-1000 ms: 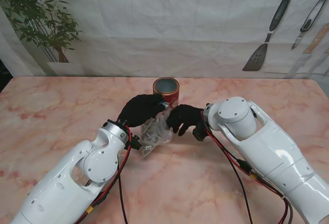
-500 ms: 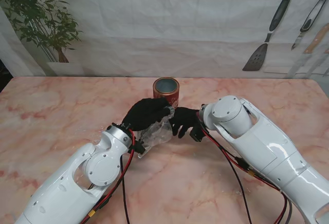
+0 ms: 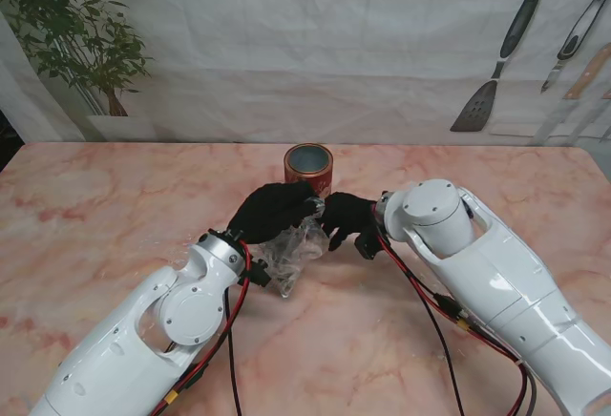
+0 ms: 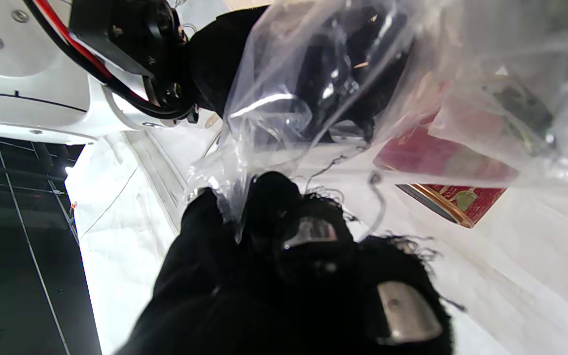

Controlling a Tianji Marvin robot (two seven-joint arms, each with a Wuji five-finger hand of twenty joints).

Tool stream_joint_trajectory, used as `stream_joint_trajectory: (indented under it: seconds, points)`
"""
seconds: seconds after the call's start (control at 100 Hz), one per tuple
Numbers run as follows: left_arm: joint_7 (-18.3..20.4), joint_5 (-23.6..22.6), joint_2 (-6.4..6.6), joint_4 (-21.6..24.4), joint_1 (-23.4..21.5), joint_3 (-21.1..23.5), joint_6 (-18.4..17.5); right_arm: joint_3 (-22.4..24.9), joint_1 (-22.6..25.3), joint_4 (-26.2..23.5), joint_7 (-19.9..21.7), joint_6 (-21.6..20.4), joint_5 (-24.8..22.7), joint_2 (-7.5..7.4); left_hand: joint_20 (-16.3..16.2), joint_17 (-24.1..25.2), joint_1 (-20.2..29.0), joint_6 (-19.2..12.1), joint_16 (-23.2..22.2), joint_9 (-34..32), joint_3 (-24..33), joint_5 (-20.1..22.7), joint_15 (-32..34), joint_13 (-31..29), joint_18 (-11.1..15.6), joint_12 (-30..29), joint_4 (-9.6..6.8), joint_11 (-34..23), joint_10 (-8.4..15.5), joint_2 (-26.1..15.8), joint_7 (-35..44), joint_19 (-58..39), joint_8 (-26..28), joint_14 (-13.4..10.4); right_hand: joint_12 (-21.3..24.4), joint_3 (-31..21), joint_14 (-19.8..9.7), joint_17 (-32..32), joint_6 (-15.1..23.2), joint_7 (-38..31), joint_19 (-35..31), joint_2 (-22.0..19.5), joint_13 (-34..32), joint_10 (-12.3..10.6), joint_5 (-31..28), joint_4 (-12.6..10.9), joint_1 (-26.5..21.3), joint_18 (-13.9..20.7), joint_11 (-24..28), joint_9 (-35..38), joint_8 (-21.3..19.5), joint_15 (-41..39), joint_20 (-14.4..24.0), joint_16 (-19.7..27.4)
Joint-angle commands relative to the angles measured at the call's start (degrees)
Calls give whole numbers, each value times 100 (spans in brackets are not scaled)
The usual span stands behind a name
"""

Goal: Insert tea bags into the tea bag box

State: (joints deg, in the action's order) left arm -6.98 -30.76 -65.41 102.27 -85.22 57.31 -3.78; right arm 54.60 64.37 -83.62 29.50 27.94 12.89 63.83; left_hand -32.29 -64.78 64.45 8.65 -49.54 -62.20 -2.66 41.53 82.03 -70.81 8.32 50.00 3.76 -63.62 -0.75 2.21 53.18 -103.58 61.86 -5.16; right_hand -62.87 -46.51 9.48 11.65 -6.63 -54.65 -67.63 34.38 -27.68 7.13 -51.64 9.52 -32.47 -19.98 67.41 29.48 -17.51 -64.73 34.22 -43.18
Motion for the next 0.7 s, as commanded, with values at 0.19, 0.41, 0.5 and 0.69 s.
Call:
stream_joint_trajectory:
  seconds: [0.19, 0.41, 0.5, 0.69]
  points:
    - [-20, 90, -53, 3, 12, -38, -6, -245, -77, -49, 424, -123, -369, -113, 59, 97, 354, 1173, -68, -182, 119, 478, 363, -199, 1198, 152, -204, -513, -231, -258, 838, -1441, 235, 497, -11, -207, -91, -65, 149, 217, -93, 336, 38, -118, 21, 111, 174, -40, 114, -66, 248, -138, 91, -76]
    - [-137, 195, -94, 9, 6, -115, -48, -477, -261, 78, 589, -306, -480, -143, 58, 97, 365, 1188, -69, -181, 121, 476, 361, -199, 1198, 150, -204, -509, -239, -254, 835, -1440, 234, 500, -71, 304, -131, -124, 75, 774, -77, 303, 188, -105, 145, -211, 656, -55, 63, -283, -722, -88, 98, -105]
    - [-134, 207, -95, -15, 12, -143, -66, -462, -279, 147, 655, -382, -327, -125, 60, 98, 361, 1188, -69, -181, 119, 476, 359, -198, 1197, 149, -202, -508, -245, -259, 834, -1435, 234, 500, -94, 856, -139, -187, 56, 829, -52, 138, 273, -84, 234, -256, 721, -47, 33, -374, -799, -55, 110, -122]
    - [-108, 207, -87, -54, 8, -154, -73, -344, -210, 174, 654, -380, -84, -87, 59, 98, 368, 1188, -69, -178, 120, 479, 351, -198, 1196, 148, -203, -507, -255, -256, 832, -1435, 232, 506, -120, 1275, -138, -227, 45, 821, -28, 170, 293, -88, 241, -339, 627, -42, 40, -378, -865, -48, 126, -143]
